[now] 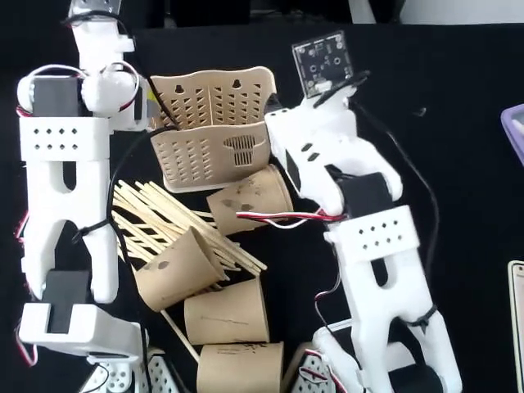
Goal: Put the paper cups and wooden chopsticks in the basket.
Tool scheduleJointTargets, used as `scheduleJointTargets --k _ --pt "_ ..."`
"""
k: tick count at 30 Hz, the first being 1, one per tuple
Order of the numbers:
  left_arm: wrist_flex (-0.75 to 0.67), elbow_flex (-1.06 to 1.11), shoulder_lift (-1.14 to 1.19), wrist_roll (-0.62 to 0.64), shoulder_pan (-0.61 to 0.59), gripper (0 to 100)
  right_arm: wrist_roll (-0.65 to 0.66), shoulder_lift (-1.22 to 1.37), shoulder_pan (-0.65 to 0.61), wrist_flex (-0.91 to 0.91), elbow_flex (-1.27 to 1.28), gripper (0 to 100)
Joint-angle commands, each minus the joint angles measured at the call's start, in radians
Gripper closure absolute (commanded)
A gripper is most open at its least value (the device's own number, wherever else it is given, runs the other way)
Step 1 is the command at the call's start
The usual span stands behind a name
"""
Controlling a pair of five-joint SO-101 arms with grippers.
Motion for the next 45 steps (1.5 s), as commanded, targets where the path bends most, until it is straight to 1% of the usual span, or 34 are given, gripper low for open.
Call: scheduleJointTargets --k 1,5,8,9,14,17,19,21,23,25,28,31,34,39,45 --pt "0.069 -0.173 -0.043 0.0 -0.036 79 -0.006 -0.079 0.015 0.114 -0.117 78.9" --pt "0.15 -0.257 -0.1 0.0 -0.048 79 -0.006 -0.199 0.015 0.195 -0.11 78.9" --pt "0.199 -0.251 -0.16 -0.008 -0.05 79 -0.003 -0.283 0.015 0.221 -0.028 79.1" --pt "0.199 -0.222 -0.184 -0.008 -0.053 79 -0.002 -0.308 0.015 0.221 0.016 79.2" --pt "0.198 -0.018 -0.334 -0.009 -0.145 79 -0.006 -0.469 0.011 0.212 0.278 79.2" --pt "0.196 0.15 -0.439 -0.011 -0.223 79 -0.006 -0.568 0.009 0.153 0.461 79.0" --pt "0.192 0.282 -0.506 -0.038 -0.268 79 -0.008 -0.608 0.009 0.078 0.595 79.0" --pt "0.143 0.45 -0.565 -0.063 -0.302 79 -0.026 -0.61 0.009 -0.018 0.71 78.9" --pt "0.066 0.627 -0.617 -0.077 -0.326 79 -0.058 -0.587 0.009 -0.107 0.773 78.9" --pt "-0.017 0.786 -0.671 -0.074 -0.337 79 -0.063 -0.542 0.008 -0.114 0.762 77.5" --pt "-0.141 1.001 -0.743 -0.068 -0.329 79 -0.075 -0.443 -0.002 -0.086 0.72 72.1" --pt "-0.262 1.156 -0.815 -0.012 -0.329 79 -0.12 -0.331 -0.017 -0.084 0.688 70.6" --pt "-0.33 1.236 -0.876 -0.009 -0.337 79 -0.15 -0.236 -0.061 -0.107 0.662 70.6" --pt "-0.339 1.31 -0.931 -0.008 -0.335 79 -0.169 -0.137 -0.072 -0.19 0.641 70.6" --pt "-0.339 1.342 -0.933 -0.009 -0.334 79 -0.167 -0.101 -0.078 -0.201 0.639 71.4"
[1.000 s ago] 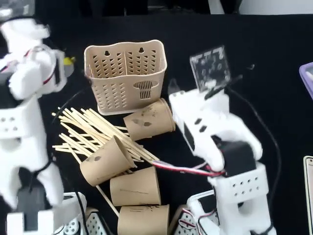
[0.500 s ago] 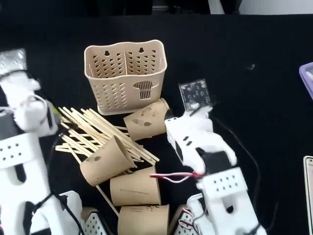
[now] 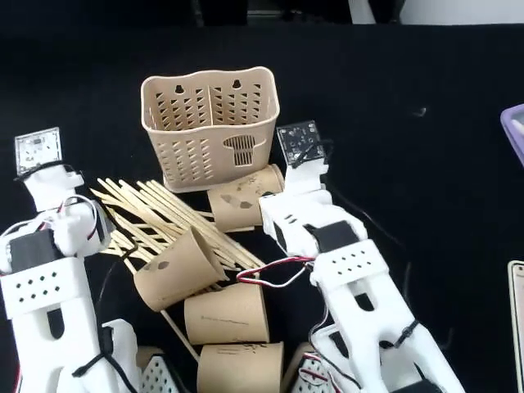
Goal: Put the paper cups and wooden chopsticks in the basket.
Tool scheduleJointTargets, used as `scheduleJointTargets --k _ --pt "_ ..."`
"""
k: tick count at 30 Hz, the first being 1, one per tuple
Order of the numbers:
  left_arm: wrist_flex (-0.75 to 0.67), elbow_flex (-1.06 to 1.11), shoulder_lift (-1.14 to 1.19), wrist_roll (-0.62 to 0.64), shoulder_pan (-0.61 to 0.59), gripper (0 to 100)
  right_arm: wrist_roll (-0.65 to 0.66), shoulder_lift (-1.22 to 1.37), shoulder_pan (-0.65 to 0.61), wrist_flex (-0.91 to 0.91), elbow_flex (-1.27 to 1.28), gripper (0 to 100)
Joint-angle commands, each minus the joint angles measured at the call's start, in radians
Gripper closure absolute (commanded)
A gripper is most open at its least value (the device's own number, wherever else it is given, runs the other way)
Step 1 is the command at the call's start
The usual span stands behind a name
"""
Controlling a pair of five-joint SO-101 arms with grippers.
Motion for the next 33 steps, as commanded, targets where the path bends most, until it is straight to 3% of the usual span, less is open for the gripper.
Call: scheduleJointTargets --k 1,7,12,20,24,27,33 --pt "-0.017 -0.002 -0.017 0.009 -0.001 79 -0.005 0.007 -0.017 -0.017 -0.056 73.4" --pt "-0.017 0.002 -0.017 0.009 -0.005 79 0.0 0.007 -0.017 -0.018 -0.051 98.6" --pt "-0.017 0.004 -0.017 0.009 -0.007 79 0.037 -0.035 -0.015 0.012 -0.045 98.8" --pt "-0.035 0.027 -0.02 0.009 -0.007 79 0.068 -0.403 -0.008 0.301 -0.047 98.8" --pt "-0.037 0.035 -0.018 0.009 -0.007 79 0.238 -0.611 0.003 0.399 -0.048 98.8" --pt "-0.037 0.035 -0.018 0.009 -0.007 79 0.347 -0.671 0.083 0.483 -0.099 98.8" --pt "-0.037 0.035 -0.018 0.009 -0.007 79 0.494 -0.461 0.227 0.623 -0.277 98.8"
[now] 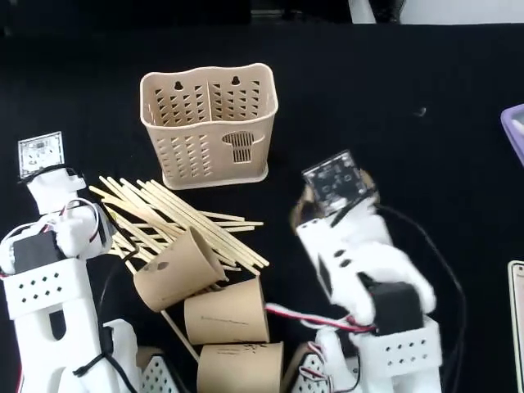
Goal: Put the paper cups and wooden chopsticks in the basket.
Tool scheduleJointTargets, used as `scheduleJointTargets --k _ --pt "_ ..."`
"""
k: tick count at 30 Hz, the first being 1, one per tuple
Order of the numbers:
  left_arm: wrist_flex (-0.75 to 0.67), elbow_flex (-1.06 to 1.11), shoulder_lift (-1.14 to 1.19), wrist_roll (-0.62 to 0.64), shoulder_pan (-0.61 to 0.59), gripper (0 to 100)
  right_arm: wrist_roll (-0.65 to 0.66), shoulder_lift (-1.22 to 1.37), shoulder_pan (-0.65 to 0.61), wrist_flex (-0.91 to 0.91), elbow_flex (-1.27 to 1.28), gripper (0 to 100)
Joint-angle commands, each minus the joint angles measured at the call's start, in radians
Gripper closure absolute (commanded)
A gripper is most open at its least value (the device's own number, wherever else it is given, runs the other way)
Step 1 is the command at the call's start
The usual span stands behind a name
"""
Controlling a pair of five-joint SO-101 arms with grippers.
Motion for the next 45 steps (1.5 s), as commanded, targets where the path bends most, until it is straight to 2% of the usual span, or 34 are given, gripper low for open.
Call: scheduleJointTargets --k 1,8,18,23,25,29,41,42,45 --pt "-0.014 -0.01 -0.011 0.009 -0.007 79 0.075 0.18 0.043 0.06 -0.143 98.8" --pt "-0.014 -0.01 -0.009 0.009 -0.007 79 0.086 0.532 0.043 0.114 -0.314 98.4" --pt "-0.012 -0.008 -0.009 0.009 -0.007 79 0.081 0.619 -0.028 0.201 -0.3 97.7" --pt "-0.014 0.005 -0.015 0.009 -0.007 79 0.087 0.621 -0.069 0.278 -0.294 83.6" --pt "-0.014 0.005 -0.017 0.009 -0.008 79 0.087 0.622 -0.084 0.293 -0.291 81.9" --pt "-0.014 0.005 -0.017 0.009 -0.008 79 0.087 0.622 -0.094 0.296 -0.289 85.0" --pt "-0.014 0.005 -0.017 0.009 -0.008 79 0.091 0.616 -0.091 0.287 -0.202 85.5" --pt "-0.014 0.005 -0.017 0.009 -0.008 79 0.091 0.616 -0.089 0.287 -0.206 87.0" --pt "-0.014 0.005 -0.017 0.009 -0.008 79 0.089 0.616 -0.089 0.296 -0.262 99.5"
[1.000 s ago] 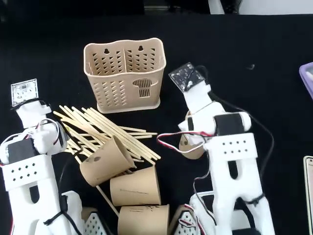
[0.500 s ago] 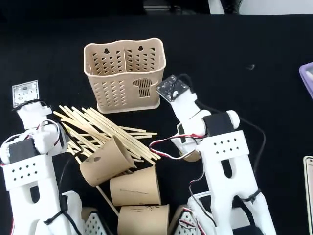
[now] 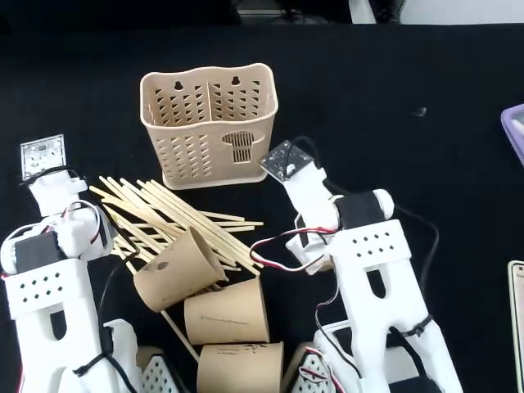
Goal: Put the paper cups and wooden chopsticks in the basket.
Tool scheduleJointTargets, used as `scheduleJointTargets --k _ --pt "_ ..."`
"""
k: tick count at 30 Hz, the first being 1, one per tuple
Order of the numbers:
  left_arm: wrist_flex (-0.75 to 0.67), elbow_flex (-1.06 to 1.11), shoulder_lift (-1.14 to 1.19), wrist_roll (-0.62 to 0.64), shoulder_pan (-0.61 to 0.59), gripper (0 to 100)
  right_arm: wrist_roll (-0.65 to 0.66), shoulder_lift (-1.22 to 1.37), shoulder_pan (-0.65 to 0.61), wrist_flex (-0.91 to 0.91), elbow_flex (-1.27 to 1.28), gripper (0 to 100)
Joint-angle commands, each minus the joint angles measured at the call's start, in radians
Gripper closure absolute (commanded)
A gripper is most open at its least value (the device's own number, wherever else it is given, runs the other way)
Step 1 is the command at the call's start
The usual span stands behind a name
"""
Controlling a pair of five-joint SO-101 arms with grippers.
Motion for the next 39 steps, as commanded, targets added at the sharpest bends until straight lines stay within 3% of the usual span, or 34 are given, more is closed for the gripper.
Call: scheduleJointTargets --k 1,8,14,29,39 --pt "-0.012 -0.013 -0.017 0.009 -0.008 79 0.006 0.004 -0.006 0.02 -0.102 97.4" --pt "-0.009 -0.013 -0.018 0.009 -0.008 79 0.005 0.004 -0.012 0.245 -0.616 98.8" --pt "-0.009 -0.013 -0.018 0.009 -0.008 79 -0.002 0.084 -0.061 0.172 -1.027 98.8" --pt "-0.008 -0.012 -0.018 0.009 -0.008 79 0.011 0.567 -0.239 -0.008 -1.455 98.8" --pt "-0.006 -0.012 -0.02 0.009 -0.01 79 0.189 0.714 -0.239 0.037 -1.491 98.8"
